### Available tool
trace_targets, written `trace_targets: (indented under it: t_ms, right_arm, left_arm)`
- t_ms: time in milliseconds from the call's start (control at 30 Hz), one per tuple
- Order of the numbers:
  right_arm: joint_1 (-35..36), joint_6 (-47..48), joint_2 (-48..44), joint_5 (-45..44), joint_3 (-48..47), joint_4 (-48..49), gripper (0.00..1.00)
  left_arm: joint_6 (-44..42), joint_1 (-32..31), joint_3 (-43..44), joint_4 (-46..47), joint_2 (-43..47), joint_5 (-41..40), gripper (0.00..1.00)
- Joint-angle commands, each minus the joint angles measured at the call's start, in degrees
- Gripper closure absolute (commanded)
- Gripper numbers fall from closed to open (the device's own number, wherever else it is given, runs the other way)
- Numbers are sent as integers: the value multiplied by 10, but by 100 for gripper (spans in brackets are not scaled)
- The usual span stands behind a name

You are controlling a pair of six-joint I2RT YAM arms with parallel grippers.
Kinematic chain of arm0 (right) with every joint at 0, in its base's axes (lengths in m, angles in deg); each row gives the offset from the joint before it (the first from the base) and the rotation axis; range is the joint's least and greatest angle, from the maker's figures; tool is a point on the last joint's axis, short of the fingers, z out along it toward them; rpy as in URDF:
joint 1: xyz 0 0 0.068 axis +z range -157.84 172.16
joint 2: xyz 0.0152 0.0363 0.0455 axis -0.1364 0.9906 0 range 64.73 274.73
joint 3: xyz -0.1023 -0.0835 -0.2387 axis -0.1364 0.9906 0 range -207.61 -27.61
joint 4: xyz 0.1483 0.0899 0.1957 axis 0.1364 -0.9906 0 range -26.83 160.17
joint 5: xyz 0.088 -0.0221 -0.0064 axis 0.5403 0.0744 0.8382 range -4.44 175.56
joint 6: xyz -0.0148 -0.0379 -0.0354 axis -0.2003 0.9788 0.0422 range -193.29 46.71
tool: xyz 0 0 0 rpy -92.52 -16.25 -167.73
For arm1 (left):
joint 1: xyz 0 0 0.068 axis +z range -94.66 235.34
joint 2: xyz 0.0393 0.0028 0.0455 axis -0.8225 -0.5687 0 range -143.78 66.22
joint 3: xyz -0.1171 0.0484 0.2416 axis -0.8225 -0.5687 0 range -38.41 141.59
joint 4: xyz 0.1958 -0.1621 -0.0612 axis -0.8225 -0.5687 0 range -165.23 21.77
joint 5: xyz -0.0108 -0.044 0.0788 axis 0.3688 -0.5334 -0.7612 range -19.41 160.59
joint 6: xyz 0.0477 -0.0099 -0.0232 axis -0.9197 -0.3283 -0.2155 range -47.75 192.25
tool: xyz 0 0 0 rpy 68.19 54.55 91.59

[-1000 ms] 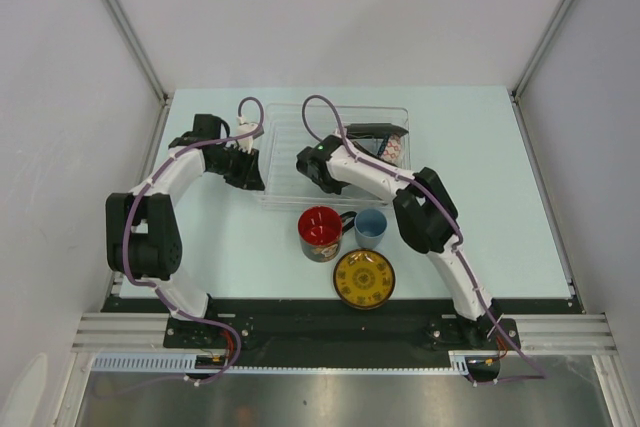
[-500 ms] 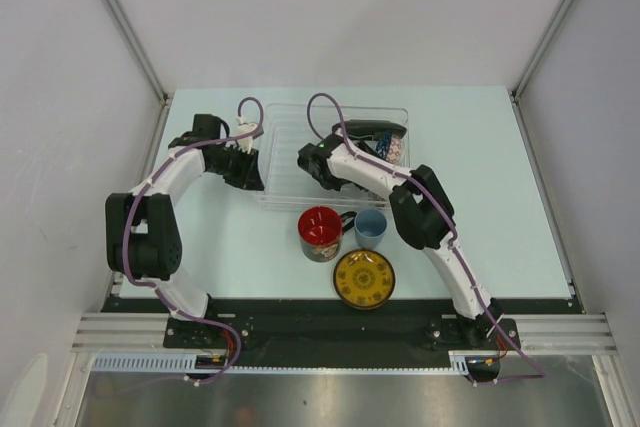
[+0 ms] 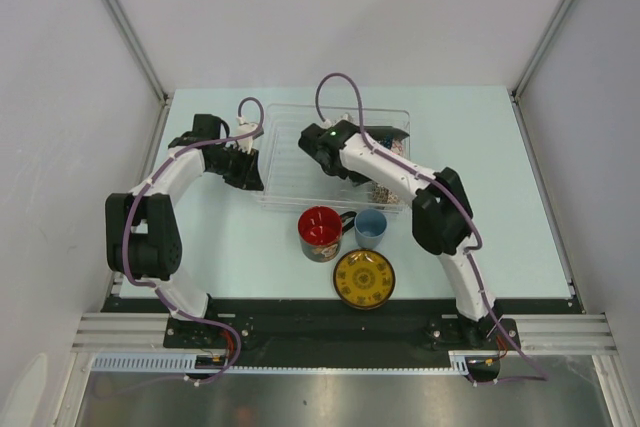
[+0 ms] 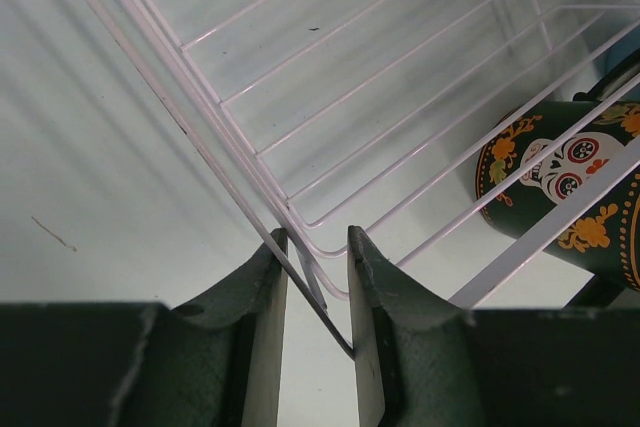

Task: Load the mixed dishes into the dish rack

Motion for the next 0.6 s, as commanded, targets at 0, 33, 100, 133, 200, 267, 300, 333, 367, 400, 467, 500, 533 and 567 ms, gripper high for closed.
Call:
trace_targets:
  t_ms: [0,33,100,133,200,267,300,333,367,400,467,500,533,567]
  right_arm:
    - [-17,-29,-79,19,8,14,40]
    - [-17,-32,-84,22,19,18,41]
    - [-19,-39,-97,26,44,30,41]
    - [-20,-44,-101,28,50,35,41]
    - [-22,-51,-124,24,72,44,43]
    - [-26,-69,-157,12,109,59,50]
    - [-32,-70,-169,15,125,66,54]
    - [-35,-76,-179,20,138,78,58]
    - [-37,-79,-189,28,166,85,60]
    - [-39,-84,-210,46,179,91,63]
    - [-41,-91,-231,62,207,117,79]
    - [-42,-94,-252,79,231,126,88]
    - [-46,-93,-265,93,246,147,100]
    - [-49,-95,-277,108,259,160,100]
  left_arm:
    - [-59,-9,10,-27,16,46,80]
    - [-59,-9,9,-26,15,45,80]
    - [-59,-9,8,-25,14,46,80]
    - [-59,-9,6,-25,14,45,80]
    - [-60,-9,5,-24,14,43,80]
    - [-63,-8,6,-25,15,41,80]
    - [-64,-9,6,-27,15,37,80]
    - [-65,-9,7,-26,15,36,80]
    - [-65,-9,8,-27,15,36,80]
    - [-65,-9,8,-27,14,36,80]
    - [-63,-8,11,-29,13,37,80]
    - [-63,-8,10,-28,13,37,80]
    - [-62,-9,11,-28,13,37,80]
    - [-61,-9,12,-30,13,36,80]
